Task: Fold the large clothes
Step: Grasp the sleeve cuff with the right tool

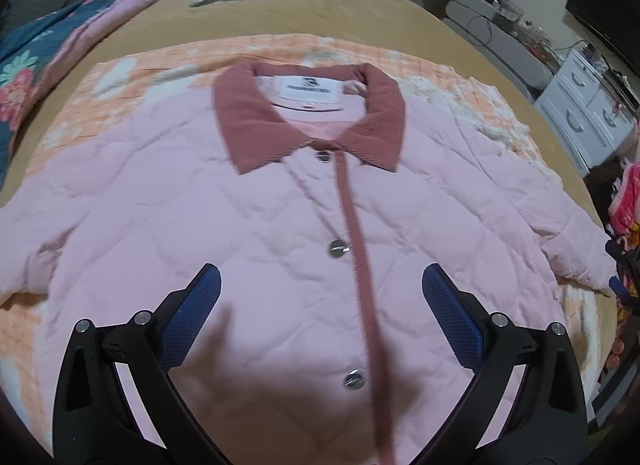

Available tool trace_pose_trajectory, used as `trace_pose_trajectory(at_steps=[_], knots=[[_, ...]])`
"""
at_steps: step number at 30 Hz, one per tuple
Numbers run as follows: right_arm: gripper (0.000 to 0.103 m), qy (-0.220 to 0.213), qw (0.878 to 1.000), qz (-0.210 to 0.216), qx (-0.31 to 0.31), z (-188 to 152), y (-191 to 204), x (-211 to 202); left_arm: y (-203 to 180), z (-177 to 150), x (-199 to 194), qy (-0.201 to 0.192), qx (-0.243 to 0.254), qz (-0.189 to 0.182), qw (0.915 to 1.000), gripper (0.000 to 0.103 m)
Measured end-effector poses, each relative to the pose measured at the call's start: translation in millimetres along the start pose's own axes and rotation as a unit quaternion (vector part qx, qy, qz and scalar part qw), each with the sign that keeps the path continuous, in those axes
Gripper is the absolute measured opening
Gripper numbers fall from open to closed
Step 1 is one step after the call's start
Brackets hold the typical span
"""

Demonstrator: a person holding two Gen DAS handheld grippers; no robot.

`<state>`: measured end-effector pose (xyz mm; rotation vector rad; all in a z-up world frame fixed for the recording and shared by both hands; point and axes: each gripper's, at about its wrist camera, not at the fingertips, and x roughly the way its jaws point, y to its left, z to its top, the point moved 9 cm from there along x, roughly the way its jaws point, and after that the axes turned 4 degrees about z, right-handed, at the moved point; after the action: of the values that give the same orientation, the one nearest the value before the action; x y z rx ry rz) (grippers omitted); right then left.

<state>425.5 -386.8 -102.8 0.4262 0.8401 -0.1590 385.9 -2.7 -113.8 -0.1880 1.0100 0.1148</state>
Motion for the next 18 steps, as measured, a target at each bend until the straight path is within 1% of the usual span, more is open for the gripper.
trace_pose_trajectory(at_steps=[3, 7, 9, 11, 13, 17, 18], knots=[[0.099, 0.004, 0.999, -0.015, 0.036, 7, -33, 11, -13, 6, 7, -0.003, 0.001, -0.012, 0.9999, 0.095], [0.099, 0.0, 0.996, -0.05, 0.076, 17, -76, 22, -26, 14, 16, -0.008, 0.006, -0.01, 0.9999, 0.095], [0.099, -0.007, 0.992, -0.063, 0.109, 23, -102, 28, -29, 18, 22, -0.01, 0.006, -0.009, 0.9999, 0.095], [0.099, -0.003, 0.987, -0.067, 0.149, 24, -124, 36, -30, 21, 27, -0.01, 0.007, -0.007, 0.9999, 0.095], [0.099, -0.001, 0.979, -0.058, 0.195, 25, -145, 45, -29, 22, 33, -0.007, 0.009, -0.003, 0.9999, 0.095], [0.099, -0.003, 0.969, -0.053, 0.242, 28, -176, 58, -26, 25, 42, -0.002, 0.007, 0.002, 1.0, 0.095], [0.099, -0.008, 0.966, -0.047, 0.253, 29, -184, 60, -25, 26, 43, -0.001, 0.004, 0.001, 1.0, 0.095]])
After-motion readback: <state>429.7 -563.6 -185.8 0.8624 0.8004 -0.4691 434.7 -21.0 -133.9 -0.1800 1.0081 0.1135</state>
